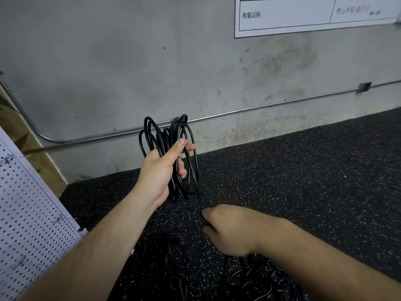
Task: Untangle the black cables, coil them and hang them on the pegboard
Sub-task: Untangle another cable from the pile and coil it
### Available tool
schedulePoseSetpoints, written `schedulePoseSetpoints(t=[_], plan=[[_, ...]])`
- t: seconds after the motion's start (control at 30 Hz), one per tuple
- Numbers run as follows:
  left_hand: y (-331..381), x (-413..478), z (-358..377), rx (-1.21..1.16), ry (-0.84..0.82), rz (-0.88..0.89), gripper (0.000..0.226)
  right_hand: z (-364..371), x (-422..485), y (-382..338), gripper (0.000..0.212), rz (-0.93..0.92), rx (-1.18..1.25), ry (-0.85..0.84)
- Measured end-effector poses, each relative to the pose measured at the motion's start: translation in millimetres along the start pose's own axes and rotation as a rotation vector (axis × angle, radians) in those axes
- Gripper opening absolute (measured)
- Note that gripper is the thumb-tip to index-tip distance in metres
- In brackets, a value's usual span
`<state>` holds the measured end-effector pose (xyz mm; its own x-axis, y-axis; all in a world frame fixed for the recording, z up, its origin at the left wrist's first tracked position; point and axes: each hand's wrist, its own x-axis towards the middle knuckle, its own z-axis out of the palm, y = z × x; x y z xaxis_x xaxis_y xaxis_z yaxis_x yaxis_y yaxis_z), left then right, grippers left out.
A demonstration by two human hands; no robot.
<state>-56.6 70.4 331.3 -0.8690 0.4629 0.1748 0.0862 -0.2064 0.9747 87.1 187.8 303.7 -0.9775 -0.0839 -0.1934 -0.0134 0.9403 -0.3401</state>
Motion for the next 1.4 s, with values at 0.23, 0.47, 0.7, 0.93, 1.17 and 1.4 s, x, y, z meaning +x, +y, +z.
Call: schedulePoseSetpoints(t=[0.23, 0.47, 0.7, 0.93, 1.17, 1.4], plan=[[0, 2, 0, 0.29, 0.025, 0.053, 0.039, -21, -14, -23, 0.035, -0.315, -0.366, 0.472], [4, -12, 8, 0.224, -0.18, -0.061, 0.027, -33, -8, -7, 0.041, -0.287, -0.101, 0.969], [5, -21, 20, -0.094, -0.402, -0.329, 0.052, -45, -3, 7, 0.068, 0.108, 0.012, 1.058], [7, -7, 5, -0.395, -0.613, -0.265, 0.043, -57, -13, 46, 0.047, 0.0, 0.137, 0.886], [24, 9, -22, -0.487, -0.498, -0.218, 0.037, -36, -8, 86, 0.027, 0.063, 0.747, 0.847], [8, -2, -15, -0.37, -0.681, -0.397, 0.035, -47, -3, 58, 0.023, 0.046, 0.646, 0.948]])
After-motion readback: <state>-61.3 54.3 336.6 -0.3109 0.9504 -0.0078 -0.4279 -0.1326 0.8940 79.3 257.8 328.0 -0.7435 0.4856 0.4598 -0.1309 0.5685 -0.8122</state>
